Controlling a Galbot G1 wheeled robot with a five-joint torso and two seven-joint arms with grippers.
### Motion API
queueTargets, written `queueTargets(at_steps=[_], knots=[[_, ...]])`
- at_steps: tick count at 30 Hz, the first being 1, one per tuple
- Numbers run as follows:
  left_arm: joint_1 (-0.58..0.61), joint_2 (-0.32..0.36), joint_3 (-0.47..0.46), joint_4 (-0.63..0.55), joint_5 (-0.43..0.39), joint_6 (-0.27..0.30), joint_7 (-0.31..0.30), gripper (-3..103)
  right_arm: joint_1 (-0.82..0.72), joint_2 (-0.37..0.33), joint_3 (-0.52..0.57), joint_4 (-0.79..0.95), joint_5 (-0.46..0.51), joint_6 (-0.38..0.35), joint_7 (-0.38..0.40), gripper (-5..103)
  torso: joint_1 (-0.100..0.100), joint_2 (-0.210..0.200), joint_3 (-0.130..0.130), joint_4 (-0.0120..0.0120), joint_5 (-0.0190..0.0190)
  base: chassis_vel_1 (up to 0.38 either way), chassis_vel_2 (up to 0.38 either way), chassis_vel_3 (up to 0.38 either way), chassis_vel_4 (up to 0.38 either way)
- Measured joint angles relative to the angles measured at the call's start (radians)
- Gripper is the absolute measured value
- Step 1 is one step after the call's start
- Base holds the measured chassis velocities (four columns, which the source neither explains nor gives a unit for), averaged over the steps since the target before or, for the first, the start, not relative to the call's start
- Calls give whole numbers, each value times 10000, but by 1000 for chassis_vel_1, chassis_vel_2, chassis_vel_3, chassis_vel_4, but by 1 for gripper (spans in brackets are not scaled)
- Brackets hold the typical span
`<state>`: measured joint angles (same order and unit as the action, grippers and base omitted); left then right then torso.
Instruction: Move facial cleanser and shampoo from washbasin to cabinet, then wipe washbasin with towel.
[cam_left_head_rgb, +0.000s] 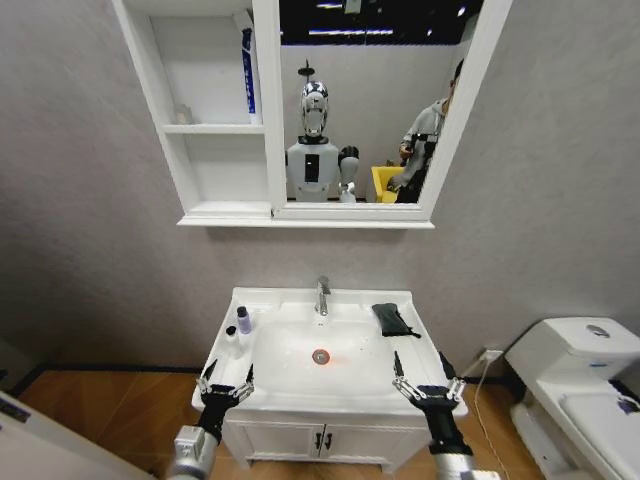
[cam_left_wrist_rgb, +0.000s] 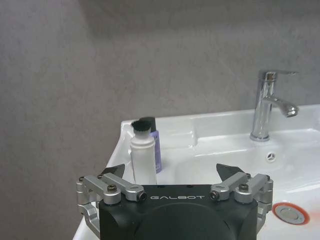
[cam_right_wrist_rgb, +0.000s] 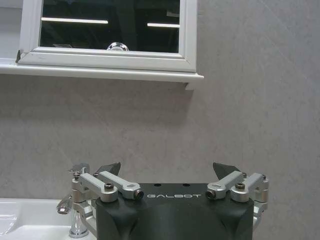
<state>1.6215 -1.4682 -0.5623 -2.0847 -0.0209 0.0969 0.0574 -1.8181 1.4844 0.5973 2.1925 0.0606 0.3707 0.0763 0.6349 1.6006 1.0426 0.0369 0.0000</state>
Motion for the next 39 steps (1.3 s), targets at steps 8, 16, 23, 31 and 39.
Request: queueTargets(at_steps=[8,16,23,31,39], knots=[[-609,22,-278,846,-282,2,-208,100,-23,-275,60,-191,246,163,-54,100,-1,0,0,0,-1,0,0,0,0],[-1165,292,-355,1429,-502,59,-234,100,16,-366,49,-243,333,162,-152,100,-2,0,0,0,0,0,0,0,0],[-1541,457,-326,1876,-628,-57,-207,100,-38,-445,31,-244,321,139,-206,100,-3,0,0,1,-1,0,0,0,0],[-2200,774,-140,2656,-726,-265,-126,100,-94,-442,117,-370,293,126,-208,100,-2,-1,1,1,-1,0,0,0,0],[-3019,883,70,3265,-806,-341,-80,103,-145,-479,268,-480,199,25,-120,100,-1,-1,0,-1,0,0,0,0,0]])
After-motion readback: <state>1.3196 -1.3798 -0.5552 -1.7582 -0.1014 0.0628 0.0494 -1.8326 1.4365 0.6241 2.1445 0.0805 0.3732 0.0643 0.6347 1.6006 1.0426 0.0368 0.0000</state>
